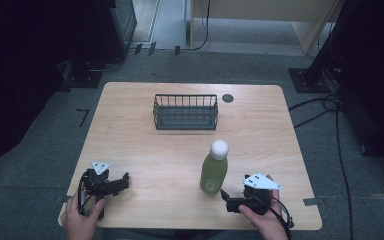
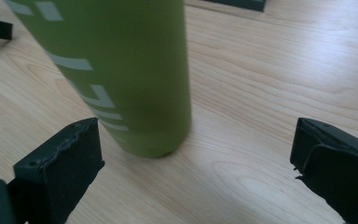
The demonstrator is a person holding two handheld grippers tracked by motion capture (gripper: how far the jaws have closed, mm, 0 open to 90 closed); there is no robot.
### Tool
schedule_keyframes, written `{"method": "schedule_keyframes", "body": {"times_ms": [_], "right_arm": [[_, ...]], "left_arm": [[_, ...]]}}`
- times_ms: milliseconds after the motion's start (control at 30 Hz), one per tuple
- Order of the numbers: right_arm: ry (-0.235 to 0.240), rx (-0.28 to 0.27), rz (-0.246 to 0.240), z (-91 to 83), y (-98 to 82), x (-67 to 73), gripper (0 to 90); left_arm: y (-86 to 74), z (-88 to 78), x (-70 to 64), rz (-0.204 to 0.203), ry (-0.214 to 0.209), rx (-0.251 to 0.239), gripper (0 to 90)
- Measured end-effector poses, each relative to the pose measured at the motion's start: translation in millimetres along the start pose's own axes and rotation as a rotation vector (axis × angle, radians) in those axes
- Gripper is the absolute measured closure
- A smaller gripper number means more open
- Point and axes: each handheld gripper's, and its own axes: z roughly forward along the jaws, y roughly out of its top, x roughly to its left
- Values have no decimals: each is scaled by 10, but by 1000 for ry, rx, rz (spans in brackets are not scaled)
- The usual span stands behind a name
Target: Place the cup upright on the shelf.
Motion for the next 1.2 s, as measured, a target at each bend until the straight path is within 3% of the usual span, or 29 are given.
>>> {"method": "schedule_keyframes", "body": {"times_ms": [300, 433, 833, 1200], "right_arm": [[56, -24, 2, 64, 94, 141, 69], [56, -40, 7, 109, 126, 193, 125], [78, -55, -5, 229, 224, 325, 128], [20, -59, 3, 318, 309, 368, 136]], "left_arm": [[0, 0, 0, -1, 0, -1, 0], [0, 0, 0, 0, 0, 0, 0], [0, 0, 0, 0, 0, 0, 0], [0, 0, 0, 0, 0, 0, 0]]}}
